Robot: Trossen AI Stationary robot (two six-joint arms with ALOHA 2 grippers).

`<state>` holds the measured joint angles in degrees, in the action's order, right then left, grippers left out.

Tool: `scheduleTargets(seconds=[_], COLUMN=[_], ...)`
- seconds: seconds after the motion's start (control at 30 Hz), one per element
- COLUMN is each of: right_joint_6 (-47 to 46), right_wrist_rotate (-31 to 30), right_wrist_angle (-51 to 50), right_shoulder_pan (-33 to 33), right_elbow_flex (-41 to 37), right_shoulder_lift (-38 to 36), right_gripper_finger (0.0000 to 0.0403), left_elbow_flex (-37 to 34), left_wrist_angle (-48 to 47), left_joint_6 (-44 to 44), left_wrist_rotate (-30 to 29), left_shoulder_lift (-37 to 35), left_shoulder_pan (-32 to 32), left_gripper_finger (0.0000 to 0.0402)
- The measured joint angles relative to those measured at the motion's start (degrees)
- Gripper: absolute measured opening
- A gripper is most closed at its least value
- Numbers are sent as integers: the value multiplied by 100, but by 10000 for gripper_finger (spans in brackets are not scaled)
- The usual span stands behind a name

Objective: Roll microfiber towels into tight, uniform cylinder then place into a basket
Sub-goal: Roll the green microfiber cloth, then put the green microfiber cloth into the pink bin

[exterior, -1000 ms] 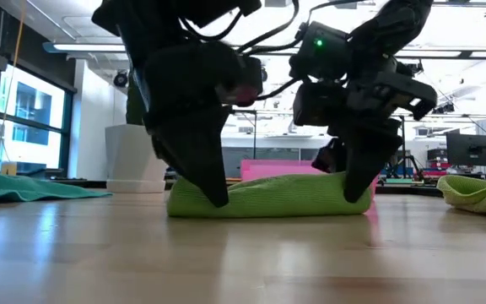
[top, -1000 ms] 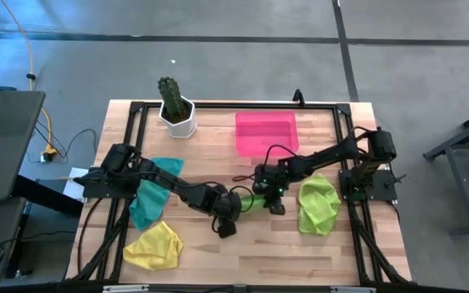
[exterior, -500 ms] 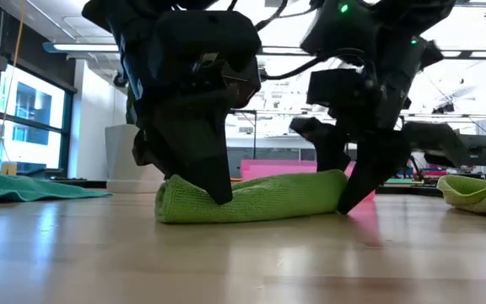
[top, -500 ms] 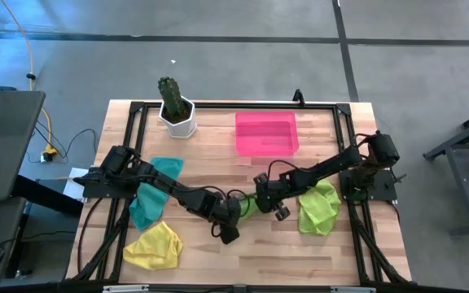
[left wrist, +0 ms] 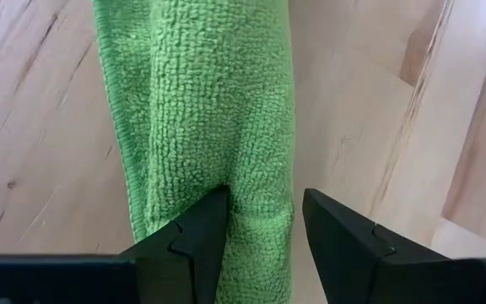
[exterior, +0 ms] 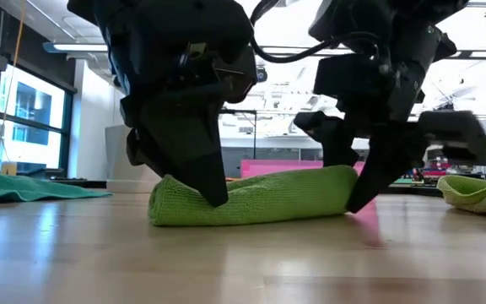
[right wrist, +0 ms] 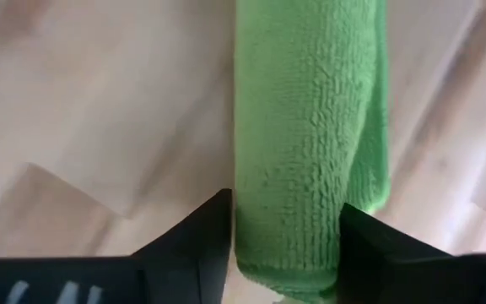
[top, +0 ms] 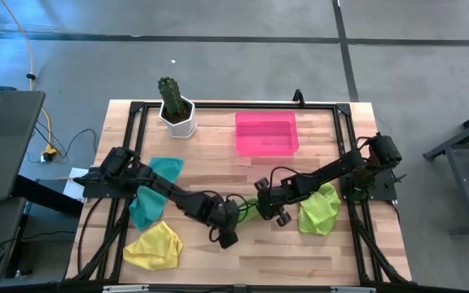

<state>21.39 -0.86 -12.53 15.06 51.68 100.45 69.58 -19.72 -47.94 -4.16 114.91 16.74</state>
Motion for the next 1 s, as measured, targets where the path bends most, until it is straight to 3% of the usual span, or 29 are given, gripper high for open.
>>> scheduleTargets(seconds=[0.17, 0.43, 0.63, 0.8, 1.0], right_joint_6=[8, -33, -1028, -1761, -1480], right_wrist_rotate=[-31, -1475, -1510, -1539, -1539], right_wrist_angle=[248, 322, -245, -97, 208], right_shoulder_pan=[38, 89, 512, 857, 1019], right_elbow_flex=[0, 0, 0, 2, 4], right_shoulder_lift=[1, -118, -468, -755, -710], right_gripper_finger=[194, 218, 218, 218, 218], left_elbow_flex=[0, 0, 0, 0, 0], left_wrist_angle=[21, 23, 15, 17, 19], left_joint_6=[-6, -138, -140, -153, -159], left_wrist_rotate=[-20, -44, -100, -105, -140], left_shoulder_lift=[1, 2, 4, 4, 4], left_shoulder_pan=[79, 100, 100, 98, 98], left_gripper_finger=[149, 149, 149, 149, 149])
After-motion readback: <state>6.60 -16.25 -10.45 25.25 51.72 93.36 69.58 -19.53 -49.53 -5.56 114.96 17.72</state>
